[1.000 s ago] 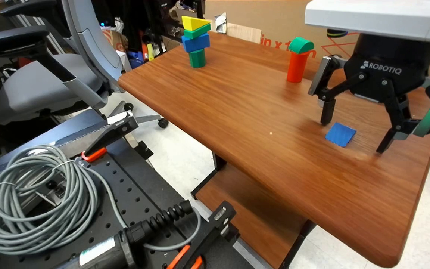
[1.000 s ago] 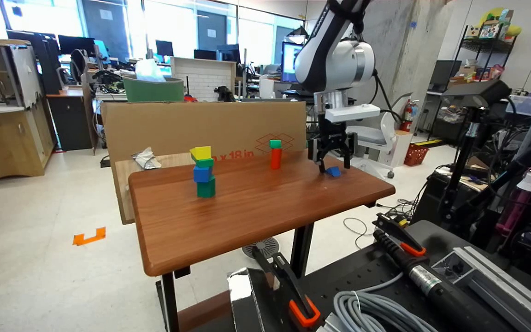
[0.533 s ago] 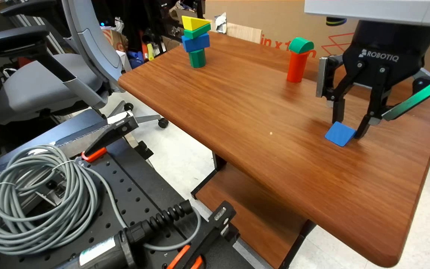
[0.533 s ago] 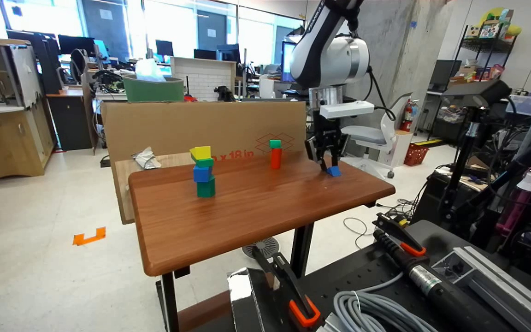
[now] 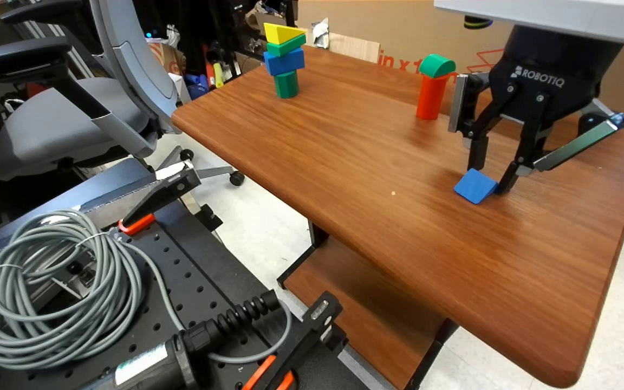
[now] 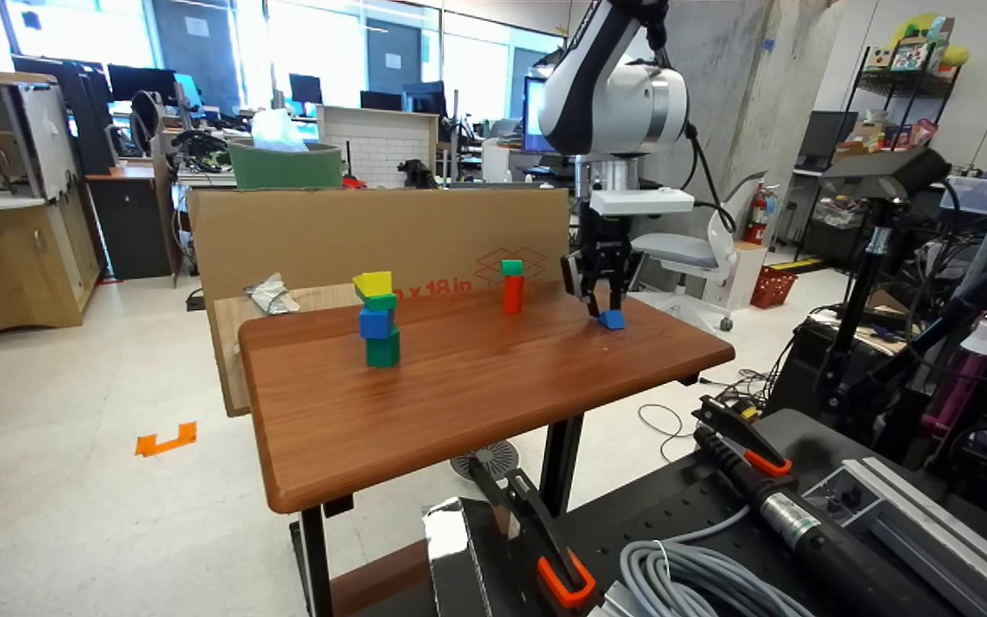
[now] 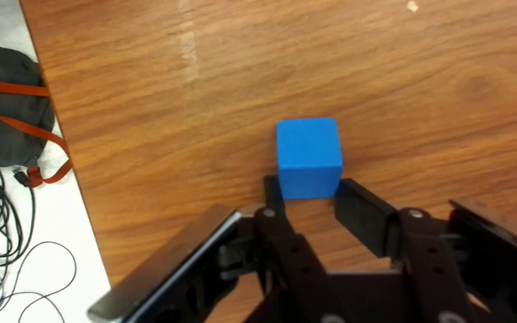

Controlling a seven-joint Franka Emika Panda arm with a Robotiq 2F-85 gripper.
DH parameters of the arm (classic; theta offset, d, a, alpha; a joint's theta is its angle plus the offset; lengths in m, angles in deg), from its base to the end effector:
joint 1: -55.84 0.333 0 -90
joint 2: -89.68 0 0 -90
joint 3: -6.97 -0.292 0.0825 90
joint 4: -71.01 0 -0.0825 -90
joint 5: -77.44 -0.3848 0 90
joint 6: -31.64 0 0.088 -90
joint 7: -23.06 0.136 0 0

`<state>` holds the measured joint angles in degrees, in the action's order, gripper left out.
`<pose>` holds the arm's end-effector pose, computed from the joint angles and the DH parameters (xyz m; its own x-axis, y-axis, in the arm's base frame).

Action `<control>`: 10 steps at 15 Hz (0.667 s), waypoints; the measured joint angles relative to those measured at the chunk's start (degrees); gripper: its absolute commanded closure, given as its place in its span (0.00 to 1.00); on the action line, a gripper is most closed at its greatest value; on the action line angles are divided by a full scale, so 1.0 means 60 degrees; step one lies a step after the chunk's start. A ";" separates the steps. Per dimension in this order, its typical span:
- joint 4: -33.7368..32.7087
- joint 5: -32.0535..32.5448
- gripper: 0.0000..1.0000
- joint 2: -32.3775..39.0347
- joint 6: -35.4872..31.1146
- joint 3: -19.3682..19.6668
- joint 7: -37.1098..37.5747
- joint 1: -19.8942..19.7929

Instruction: Pick up the green and yellow blocks from the counter and place them on top of the stack on the left then move the blue block to the left.

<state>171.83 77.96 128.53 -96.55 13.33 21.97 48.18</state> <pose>0.6009 -0.1502 0.1203 0.9590 -0.2035 -0.1974 -0.1929 -0.9786 0.0716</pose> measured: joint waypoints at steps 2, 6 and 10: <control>0.0360 -0.0179 0.88 -0.0291 -0.0046 -0.0229 -0.0057 0.0008; 0.1546 -0.0357 0.88 -0.1277 -0.0297 -0.0752 -0.0146 0.0131; 0.2105 -0.0371 0.88 -0.1805 -0.0379 -0.1004 -0.0063 0.0460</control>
<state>184.46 75.74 117.69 -98.82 7.31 21.59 50.95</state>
